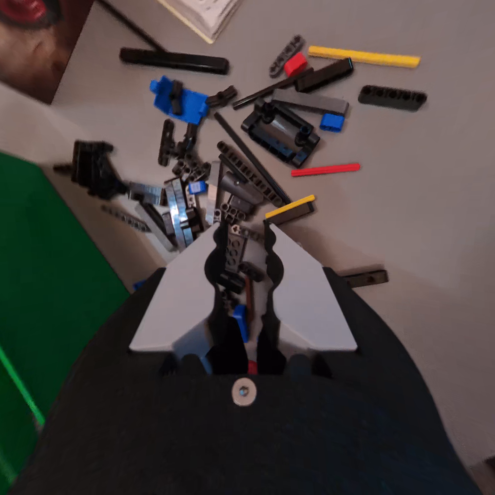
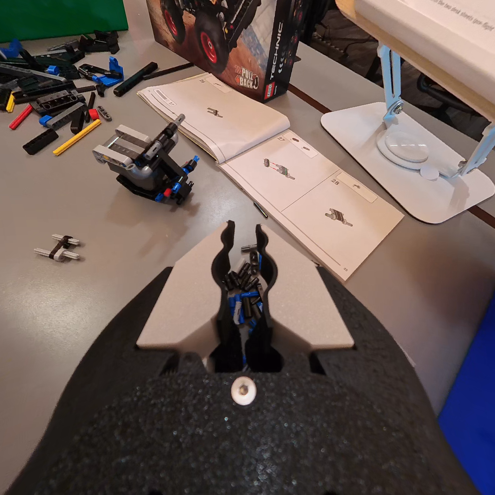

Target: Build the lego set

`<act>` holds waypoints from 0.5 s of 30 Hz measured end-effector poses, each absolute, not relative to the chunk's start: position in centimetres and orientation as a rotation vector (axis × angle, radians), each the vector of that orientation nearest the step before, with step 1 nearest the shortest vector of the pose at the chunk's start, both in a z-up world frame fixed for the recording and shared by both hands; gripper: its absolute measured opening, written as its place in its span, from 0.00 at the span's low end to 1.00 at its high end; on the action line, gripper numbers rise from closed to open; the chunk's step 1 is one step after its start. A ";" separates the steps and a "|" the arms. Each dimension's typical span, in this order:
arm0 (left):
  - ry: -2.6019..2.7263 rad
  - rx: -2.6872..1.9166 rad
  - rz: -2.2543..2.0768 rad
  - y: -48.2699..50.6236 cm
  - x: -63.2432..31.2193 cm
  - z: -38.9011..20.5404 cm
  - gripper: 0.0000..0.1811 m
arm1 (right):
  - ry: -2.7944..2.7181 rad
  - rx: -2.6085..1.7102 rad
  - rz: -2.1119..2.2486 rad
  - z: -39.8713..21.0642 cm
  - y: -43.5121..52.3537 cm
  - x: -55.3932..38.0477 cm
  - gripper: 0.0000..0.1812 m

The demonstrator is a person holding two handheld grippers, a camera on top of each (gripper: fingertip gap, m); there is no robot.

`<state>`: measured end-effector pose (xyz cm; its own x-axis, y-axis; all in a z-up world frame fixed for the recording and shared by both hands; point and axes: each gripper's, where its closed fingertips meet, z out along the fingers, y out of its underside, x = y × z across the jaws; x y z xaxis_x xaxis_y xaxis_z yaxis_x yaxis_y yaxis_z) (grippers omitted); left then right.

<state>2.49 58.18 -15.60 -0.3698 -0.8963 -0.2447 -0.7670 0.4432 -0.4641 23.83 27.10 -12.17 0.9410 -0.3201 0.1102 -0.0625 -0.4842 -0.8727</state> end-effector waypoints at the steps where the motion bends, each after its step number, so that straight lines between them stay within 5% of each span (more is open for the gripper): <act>1: 2.297 -1.329 -0.337 58.2 2.8 -15.9 0.14 | 0.269 -2.065 -0.324 -12.1 27.1 23.9 0.09; 15: 2.694 -1.006 -0.178 59.6 4.0 -17.4 0.12 | 0.276 -2.077 -0.318 -12.6 27.0 24.1 0.08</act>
